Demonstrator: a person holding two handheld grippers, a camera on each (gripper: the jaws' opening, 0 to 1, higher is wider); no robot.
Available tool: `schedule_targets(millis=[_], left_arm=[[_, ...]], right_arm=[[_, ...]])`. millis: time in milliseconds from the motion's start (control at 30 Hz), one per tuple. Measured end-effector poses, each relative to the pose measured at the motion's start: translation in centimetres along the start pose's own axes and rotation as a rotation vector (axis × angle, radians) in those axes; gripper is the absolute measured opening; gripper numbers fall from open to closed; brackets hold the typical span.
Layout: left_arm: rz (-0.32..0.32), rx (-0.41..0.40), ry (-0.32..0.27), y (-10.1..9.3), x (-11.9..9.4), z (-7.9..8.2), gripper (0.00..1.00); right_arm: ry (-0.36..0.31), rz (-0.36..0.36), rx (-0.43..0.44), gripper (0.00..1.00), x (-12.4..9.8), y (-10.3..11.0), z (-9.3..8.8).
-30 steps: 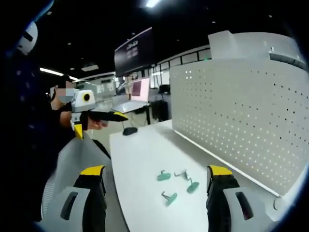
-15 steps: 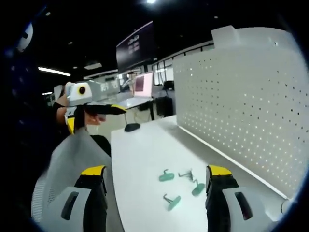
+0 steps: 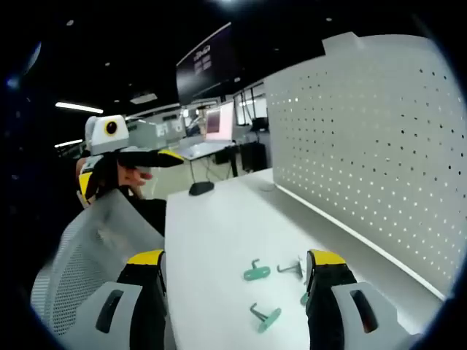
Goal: Insert the hook assembly into the mounting plate slot until the hook locks in place.
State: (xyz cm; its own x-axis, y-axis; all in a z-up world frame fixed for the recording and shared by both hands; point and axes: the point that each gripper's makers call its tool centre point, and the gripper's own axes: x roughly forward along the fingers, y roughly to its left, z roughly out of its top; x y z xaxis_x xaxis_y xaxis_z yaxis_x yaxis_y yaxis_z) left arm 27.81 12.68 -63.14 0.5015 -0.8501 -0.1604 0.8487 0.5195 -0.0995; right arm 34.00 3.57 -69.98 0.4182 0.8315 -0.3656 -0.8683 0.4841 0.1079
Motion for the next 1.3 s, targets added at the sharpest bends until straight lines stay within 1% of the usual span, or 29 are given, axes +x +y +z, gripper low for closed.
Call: schedule_targets(millis=[167, 233, 367, 500, 633, 733, 933, 1033, 1300], left_arm=[[0.001, -0.005, 0.001, 0.0, -0.1, -0.1, 0.98], [-0.001, -0.004, 0.004, -0.1, -0.1, -0.2, 0.97], [-0.008, -0.006, 0.007, -0.3, 0.1, -0.3, 0.97], [-0.010, -0.008, 0.009, -0.4, 0.2, -0.3, 0.97], [-0.006, -0.011, 0.012, -0.4, 0.0, -0.4, 0.97], [-0.003, -0.012, 0.016, -0.4, -0.1, -0.5, 0.97], [0.000, -0.011, 0.021, -0.2, 0.0, -0.5, 0.96], [0.000, -0.011, 0.023, -0.1, 0.1, -0.5, 0.96], [0.004, -0.020, 0.030, 0.1, 0.0, -0.8, 0.95]], right_arm=[[0.014, -0.007, 0.001, 0.78, 1.5, -0.3, -0.8], [0.034, 0.007, -0.006, 0.76, 2.1, -0.1, -1.5], [0.065, 0.002, -0.021, 0.74, 3.3, -0.6, -2.5], [0.073, 0.009, -0.020, 0.71, 4.3, -0.8, -2.9], [0.100, 0.015, -0.021, 0.68, 5.0, -0.9, -3.7], [0.114, 0.012, -0.030, 0.67, 5.5, -1.2, -4.1], [0.144, 0.007, -0.020, 0.63, 6.4, -2.2, -5.1], [0.155, 0.018, -0.006, 0.61, 7.0, -2.1, -5.6], [0.198, 0.034, -0.026, 0.58, 8.1, -2.0, -6.7]])
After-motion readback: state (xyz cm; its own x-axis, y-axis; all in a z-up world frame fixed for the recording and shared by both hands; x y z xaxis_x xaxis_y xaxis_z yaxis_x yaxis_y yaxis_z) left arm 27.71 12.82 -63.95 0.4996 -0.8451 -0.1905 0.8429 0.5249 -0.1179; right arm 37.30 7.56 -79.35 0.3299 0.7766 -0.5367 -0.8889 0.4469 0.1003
